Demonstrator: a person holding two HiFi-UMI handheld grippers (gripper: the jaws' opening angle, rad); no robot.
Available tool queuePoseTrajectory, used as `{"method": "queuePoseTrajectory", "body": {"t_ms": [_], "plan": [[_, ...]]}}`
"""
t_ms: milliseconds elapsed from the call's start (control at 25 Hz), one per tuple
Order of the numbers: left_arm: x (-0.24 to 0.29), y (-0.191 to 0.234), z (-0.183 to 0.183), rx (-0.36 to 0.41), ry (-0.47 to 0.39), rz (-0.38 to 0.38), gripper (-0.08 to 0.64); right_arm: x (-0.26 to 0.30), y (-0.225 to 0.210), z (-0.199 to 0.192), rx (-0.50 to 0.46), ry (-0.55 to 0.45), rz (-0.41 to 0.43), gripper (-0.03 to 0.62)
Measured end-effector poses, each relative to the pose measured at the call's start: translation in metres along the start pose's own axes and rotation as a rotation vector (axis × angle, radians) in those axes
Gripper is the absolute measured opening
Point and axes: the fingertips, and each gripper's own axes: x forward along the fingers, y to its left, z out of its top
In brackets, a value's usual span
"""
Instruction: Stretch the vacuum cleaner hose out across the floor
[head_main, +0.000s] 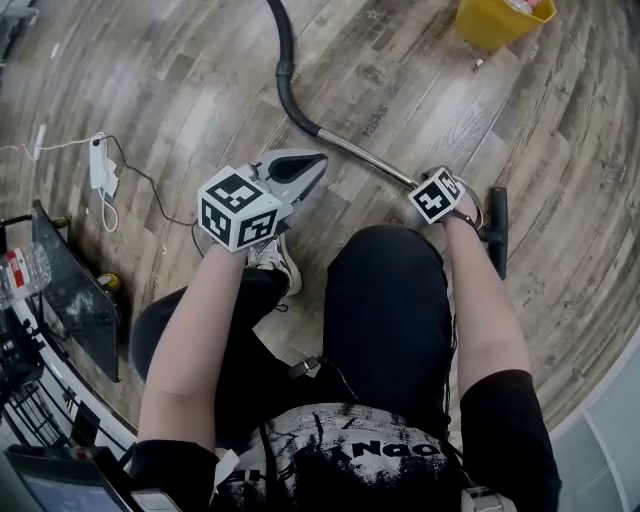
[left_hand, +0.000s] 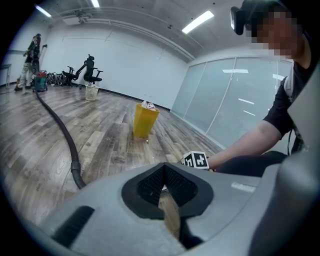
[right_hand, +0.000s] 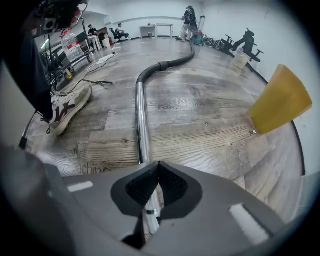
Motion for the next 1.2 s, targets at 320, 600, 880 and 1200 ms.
{"method": "queuePoseTrajectory", "body": {"t_ms": [320, 600, 880, 1200], "plan": [[-0.020, 0.041, 0.003, 0.109, 0.112, -0.048, -0.001, -0.010, 0.011, 0.057, -0.009, -0.060, 0.035, 0.008], [-0.062, 0.052, 0.064, 0.081, 0.050, -0.157, -0.002, -0.075, 0.043, 0.167, -0.025, -0.209, 0.093, 0.008], [-0.152, 0.049, 0.123, -0.037, -0.101, -0.091, 0.000, -0.207, 0.075, 0.276, -0.007, -0.365, 0.179, 0.008], [-0.276, 0.011, 0.252, -0.130, -0.220, 0.006, 0.000, -0.431, 0.100, 0.400, 0.044, -0.540, 0.319, 0.006]]}}
